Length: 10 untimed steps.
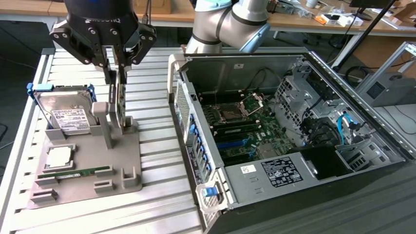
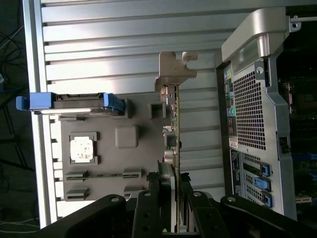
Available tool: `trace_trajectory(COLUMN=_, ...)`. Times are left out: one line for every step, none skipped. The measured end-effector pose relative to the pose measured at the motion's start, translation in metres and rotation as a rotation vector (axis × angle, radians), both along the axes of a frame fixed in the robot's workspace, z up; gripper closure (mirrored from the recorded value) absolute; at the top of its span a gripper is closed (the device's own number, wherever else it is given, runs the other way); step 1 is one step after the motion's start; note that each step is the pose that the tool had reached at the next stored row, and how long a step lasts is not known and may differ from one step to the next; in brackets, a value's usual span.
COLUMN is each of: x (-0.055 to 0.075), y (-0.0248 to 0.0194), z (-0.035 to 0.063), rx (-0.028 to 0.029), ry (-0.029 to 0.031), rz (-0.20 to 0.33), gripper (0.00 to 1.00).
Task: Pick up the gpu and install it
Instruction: 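Pick up the gpu and move the gpu toward the slot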
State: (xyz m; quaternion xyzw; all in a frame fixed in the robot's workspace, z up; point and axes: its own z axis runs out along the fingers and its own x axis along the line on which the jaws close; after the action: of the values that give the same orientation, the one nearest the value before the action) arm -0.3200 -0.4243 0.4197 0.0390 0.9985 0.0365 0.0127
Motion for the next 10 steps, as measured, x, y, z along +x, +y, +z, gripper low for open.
trace_trajectory(x=0.0, y=0.0, z=0.0003, rx=0.0002, ry=0.0, rz=0.0, gripper=0.73)
trace_trajectory(x=0.0, y=0.0, z=0.0007, rx=0.0003, ry=0.0001, rz=0.0, gripper=0.73)
trace_trajectory(x=0.0, y=0.0, z=0.001, rx=0.0005, ry=0.0, rz=0.0, gripper=0.73)
trace_trajectory(x=0.0, y=0.0, z=0.0017, rx=0.0008, ry=0.0, rz=0.0, gripper=0.73)
trace_trajectory(x=0.0, y=0.0, z=0.0024, rx=0.0011, ry=0.0, rz=0.0, gripper=0.73)
trace_trajectory(x=0.0, y=0.0, z=0.0029, rx=0.0012, ry=0.0, rz=0.0, gripper=0.73)
trace_trajectory(x=0.0, y=0.0, z=0.0032, rx=0.0013, ry=0.0001, rz=0.0, gripper=0.73)
trace_trajectory(x=0.0, y=0.0, z=0.0037, rx=0.0016, ry=0.0, rz=0.0, gripper=0.73)
trace_trajectory(x=0.0, y=0.0, z=0.0042, rx=0.0018, ry=0.0, rz=0.0, gripper=0.73)
trace_trajectory(x=0.0, y=0.0, z=0.0046, rx=0.002, ry=0.0, rz=0.0, gripper=0.73)
